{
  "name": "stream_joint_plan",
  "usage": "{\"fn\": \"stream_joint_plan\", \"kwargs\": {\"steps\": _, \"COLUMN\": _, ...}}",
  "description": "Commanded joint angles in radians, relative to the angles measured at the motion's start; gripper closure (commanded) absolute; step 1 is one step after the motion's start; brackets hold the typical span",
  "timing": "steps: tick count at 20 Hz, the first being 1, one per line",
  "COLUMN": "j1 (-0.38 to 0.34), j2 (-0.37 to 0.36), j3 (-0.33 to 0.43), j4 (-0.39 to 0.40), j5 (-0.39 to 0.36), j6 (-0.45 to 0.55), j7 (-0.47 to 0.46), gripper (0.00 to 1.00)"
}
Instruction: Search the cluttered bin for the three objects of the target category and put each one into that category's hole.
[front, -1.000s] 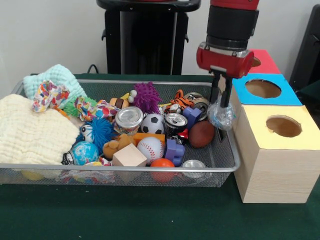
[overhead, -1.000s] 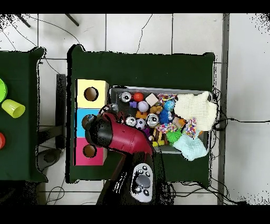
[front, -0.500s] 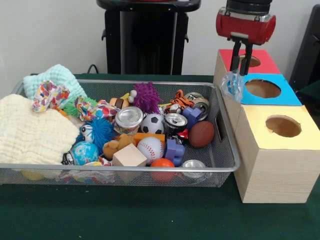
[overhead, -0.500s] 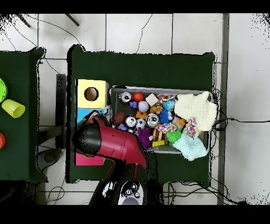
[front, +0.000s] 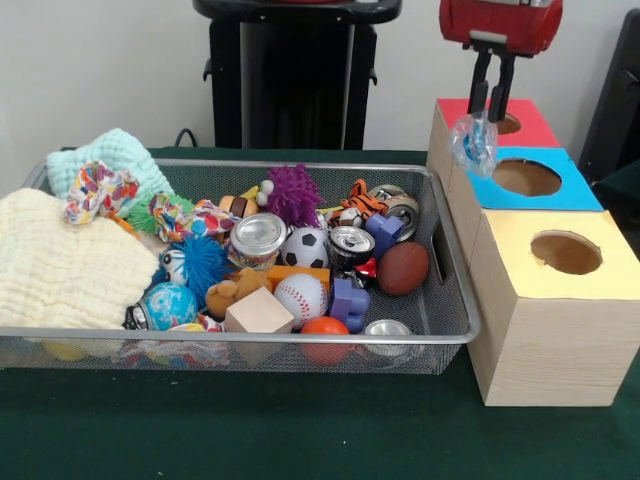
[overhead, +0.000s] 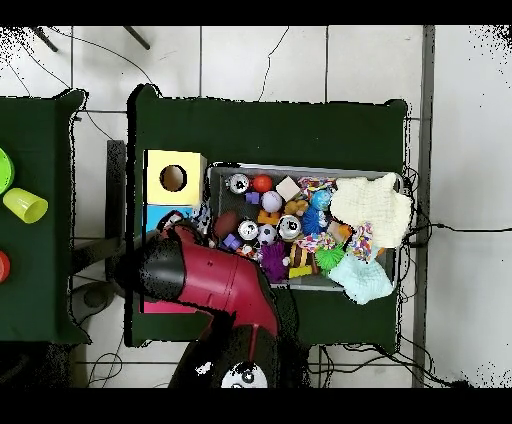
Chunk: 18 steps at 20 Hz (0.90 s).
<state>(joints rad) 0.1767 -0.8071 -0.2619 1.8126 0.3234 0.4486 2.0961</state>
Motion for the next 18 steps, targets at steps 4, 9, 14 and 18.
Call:
{"fn": "stream_joint_plan", "kwargs": {"steps": 4, "j1": 0.055, "j2": -0.029, "j3": -0.004, "j4": 0.045, "j5": 0.021, "j6": 0.113, "j7": 0.236, "gripper": 1.00}}
{"fn": "stream_joint_plan", "kwargs": {"steps": 9, "j1": 0.082, "j2": 0.025, "j3": 0.018, "j4": 0.075, "j5": 0.054, "j6": 0.014, "j7": 0.265, "gripper": 1.00}}
{"fn": "stream_joint_plan", "kwargs": {"steps": 14, "j1": 0.065, "j2": 0.054, "j3": 0.034, "j4": 0.083, "j5": 0.068, "j6": -0.029, "j7": 0.238, "gripper": 1.00}}
{"fn": "stream_joint_plan", "kwargs": {"steps": 18, "j1": 0.017, "j2": 0.074, "j3": 0.064, "j4": 0.086, "j5": 0.070, "j6": -0.059, "j7": 0.194, "gripper": 1.00}}
